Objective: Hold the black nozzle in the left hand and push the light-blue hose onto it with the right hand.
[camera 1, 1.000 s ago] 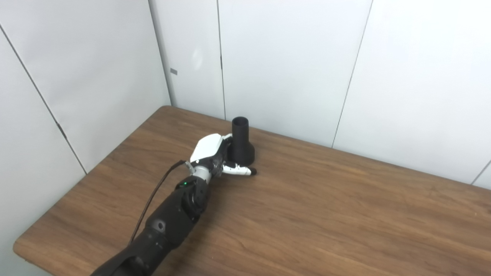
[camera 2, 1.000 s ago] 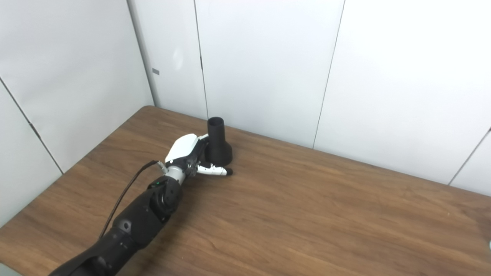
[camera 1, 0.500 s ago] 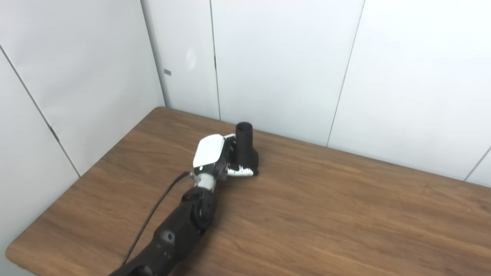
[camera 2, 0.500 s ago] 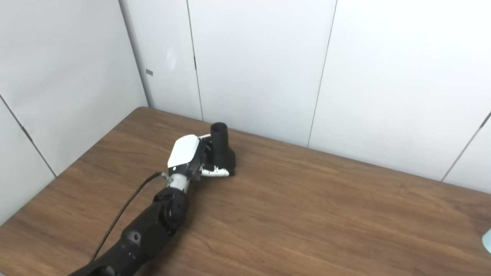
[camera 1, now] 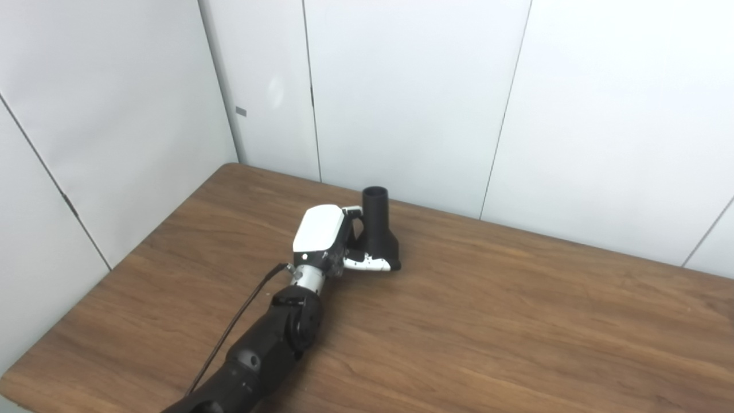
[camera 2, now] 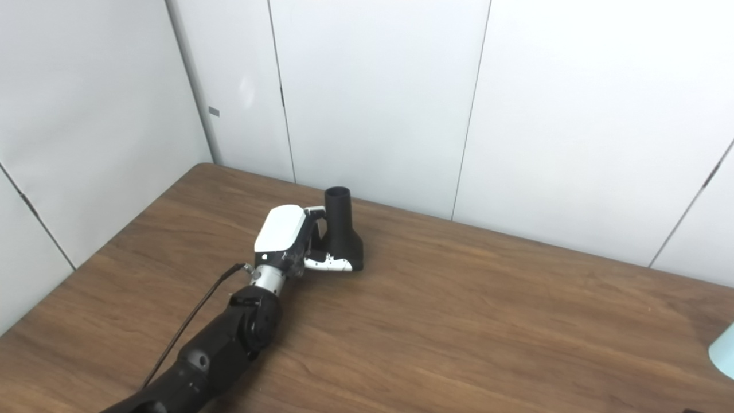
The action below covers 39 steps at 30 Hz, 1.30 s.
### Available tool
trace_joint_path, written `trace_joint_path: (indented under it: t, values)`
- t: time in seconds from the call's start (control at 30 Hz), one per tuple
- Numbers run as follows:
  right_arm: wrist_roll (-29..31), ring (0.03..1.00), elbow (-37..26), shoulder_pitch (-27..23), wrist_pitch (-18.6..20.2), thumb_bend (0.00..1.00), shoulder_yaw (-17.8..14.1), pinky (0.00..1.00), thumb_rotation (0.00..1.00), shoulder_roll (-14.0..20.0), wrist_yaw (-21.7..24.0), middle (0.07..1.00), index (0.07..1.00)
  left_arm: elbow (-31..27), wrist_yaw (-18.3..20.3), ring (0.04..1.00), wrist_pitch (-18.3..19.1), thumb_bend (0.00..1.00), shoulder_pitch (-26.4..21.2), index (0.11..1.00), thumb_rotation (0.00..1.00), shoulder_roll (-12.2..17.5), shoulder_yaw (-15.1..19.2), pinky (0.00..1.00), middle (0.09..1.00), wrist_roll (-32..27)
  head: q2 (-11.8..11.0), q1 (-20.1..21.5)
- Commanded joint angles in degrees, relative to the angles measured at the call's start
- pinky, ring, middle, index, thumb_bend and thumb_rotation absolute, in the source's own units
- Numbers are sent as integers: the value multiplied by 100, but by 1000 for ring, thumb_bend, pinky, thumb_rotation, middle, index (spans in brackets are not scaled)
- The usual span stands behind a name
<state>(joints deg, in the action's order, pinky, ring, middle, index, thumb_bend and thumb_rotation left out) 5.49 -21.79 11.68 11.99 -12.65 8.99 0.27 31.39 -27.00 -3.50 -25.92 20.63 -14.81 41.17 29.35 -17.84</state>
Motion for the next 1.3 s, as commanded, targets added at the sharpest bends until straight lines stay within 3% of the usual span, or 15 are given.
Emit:
trace_joint_path:
  t: [0.0,0.13,0.3,0.53,0.77,0.8,0.83,0.93,1.07,1.27]
  values:
    - [-26,642,-261,-59,-47,235,2,543,368,82,16,660,623,228,-248,103,-349,519,317,486,44,-137,-89,65,197,-66,2,9]
    - [66,654,-371,-53,-10,248,-21,568,368,58,24,669,633,-26,-187,118,-505,518,451,486,43,-160,-92,75,236,-19,38,189]
    - [40,637,-616,-43,1,266,-40,538,337,-11,-70,651,622,-223,-100,104,-768,518,572,486,42,-153,-78,63,210,-55,69,502]
    - [-343,620,-996,-103,112,268,-197,519,291,196,-178,637,604,-245,-109,90,-1424,518,661,486,40,-19,-98,54,154,-16,150,1456]
    - [-588,601,-1293,-167,302,258,-553,504,84,400,-299,621,593,-685,88,98,-1810,518,828,486,39,71,-134,59,176,18,220,1953]
    - [-584,602,-1308,-171,311,264,-603,507,79,426,-313,622,593,-769,129,108,-1903,517,864,486,39,65,-163,65,196,9,226,1973]
    - [-574,605,-1320,-180,310,272,-650,512,73,443,-331,624,595,-870,206,152,-1976,521,908,486,16,55,-199,94,359,-16,217,2015]
    - [-593,615,-1406,-230,373,282,-756,524,30,449,-395,631,599,-1139,424,312,-2135,518,1034,519,1,6,-285,218,446,-38,191,2135]
    - [-763,605,-1579,-336,482,281,-889,506,15,506,-489,627,597,-1394,715,446,-2224,521,1232,493,0,-147,-413,345,483,-75,184,2241]
    - [-781,607,-1765,-425,653,254,-1138,516,0,557,-544,626,597,-1343,591,461,-2339,521,1374,500,0,-218,-857,351,478,-11,180,2319]
